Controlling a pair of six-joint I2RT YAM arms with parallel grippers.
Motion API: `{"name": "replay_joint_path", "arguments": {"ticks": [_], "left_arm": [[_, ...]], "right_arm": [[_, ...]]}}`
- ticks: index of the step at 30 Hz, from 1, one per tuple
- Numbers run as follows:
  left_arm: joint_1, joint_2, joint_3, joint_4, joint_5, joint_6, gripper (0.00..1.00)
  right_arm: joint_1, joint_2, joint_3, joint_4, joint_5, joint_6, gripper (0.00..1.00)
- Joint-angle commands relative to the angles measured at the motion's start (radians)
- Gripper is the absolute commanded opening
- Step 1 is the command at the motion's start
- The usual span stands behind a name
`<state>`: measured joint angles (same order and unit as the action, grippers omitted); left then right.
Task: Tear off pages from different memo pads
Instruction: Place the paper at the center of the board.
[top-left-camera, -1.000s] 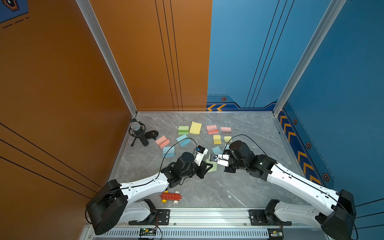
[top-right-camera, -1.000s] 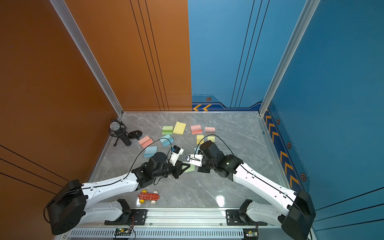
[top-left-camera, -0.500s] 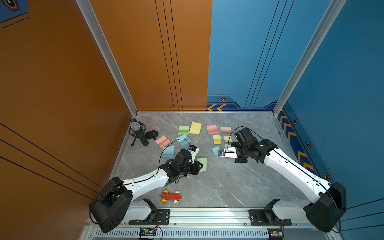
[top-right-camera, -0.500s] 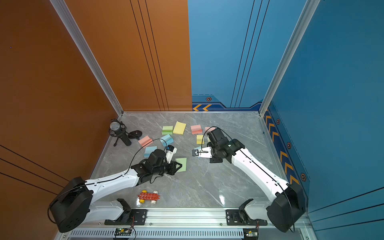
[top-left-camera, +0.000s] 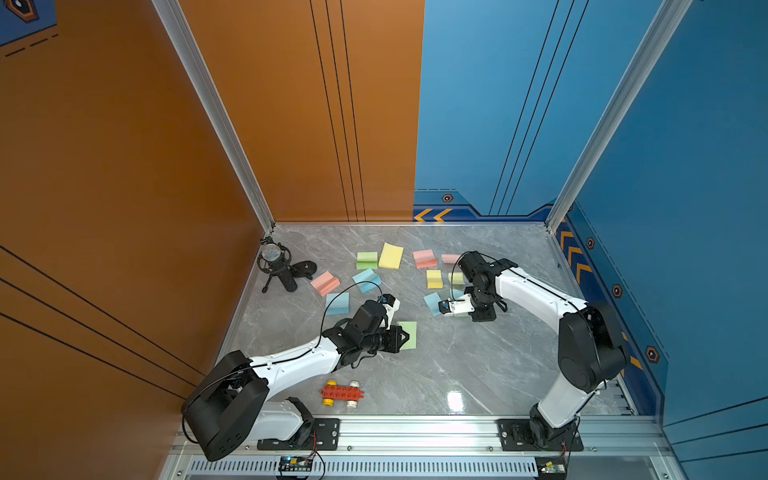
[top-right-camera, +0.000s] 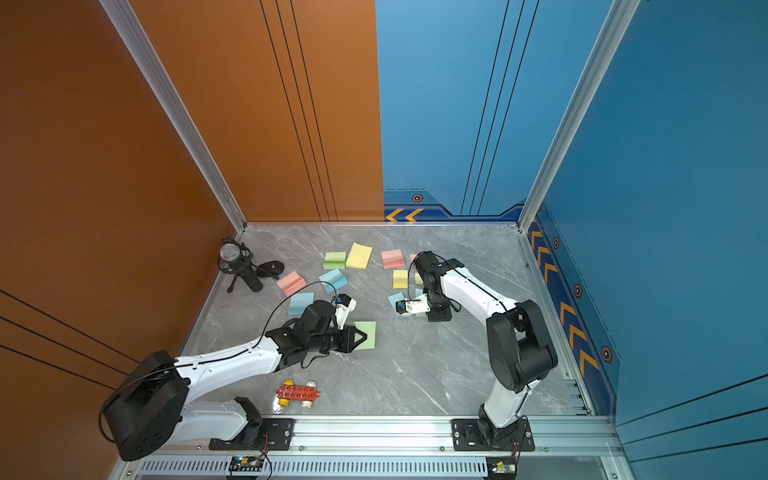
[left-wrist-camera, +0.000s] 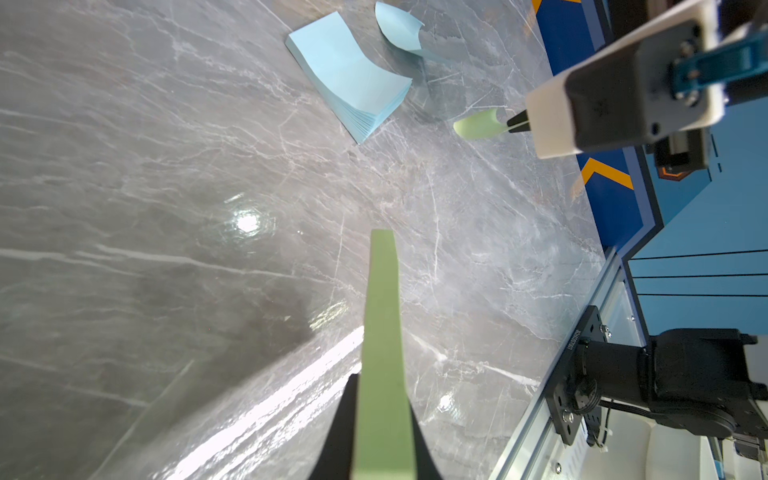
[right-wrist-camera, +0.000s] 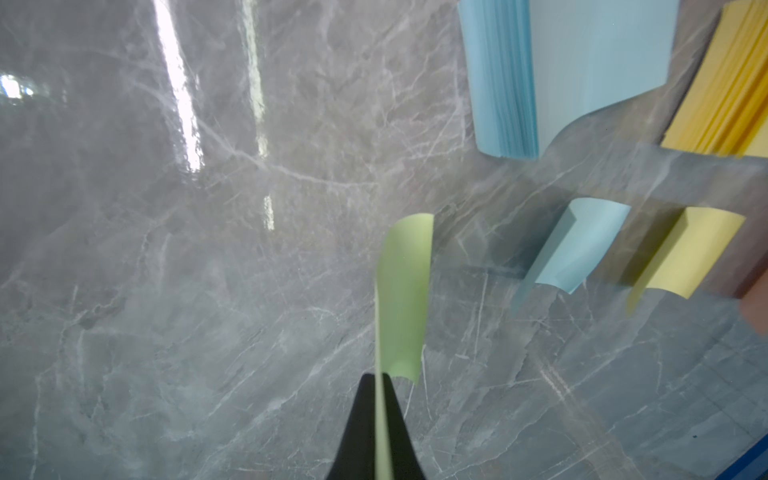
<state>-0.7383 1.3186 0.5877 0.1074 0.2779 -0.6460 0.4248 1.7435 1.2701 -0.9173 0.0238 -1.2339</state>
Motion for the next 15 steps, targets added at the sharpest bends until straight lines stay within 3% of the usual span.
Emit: {"name": "replay_joint_path", "arguments": {"ticks": [1, 10, 13, 15], "left_arm": [[-0.018, 0.031, 0.048, -0.007, 0.015, -0.009, 0.0], [-0.046, 0.107, 0.101, -0.007, 0.001, -0.018, 0.0], [-0.046, 0.121, 0.105, -0.006, -0.005, -0.025, 0.0], [-0.047, 0.124, 0.106, -0.005, -0.009, -0.033, 0.0]], "right_arm": [[-0.007, 0.062, 0.046, -0.025, 0.024, 0.016, 0.0], [-0.02, 0.184, 0.07, 0.012, 0.068, 0.025, 0.0], [-0.009, 0.197, 0.051, 0.014, 0.077, 0.009, 0.09], [0.003, 0.197, 0.047, -0.018, 0.059, 0.005, 0.22]]}}
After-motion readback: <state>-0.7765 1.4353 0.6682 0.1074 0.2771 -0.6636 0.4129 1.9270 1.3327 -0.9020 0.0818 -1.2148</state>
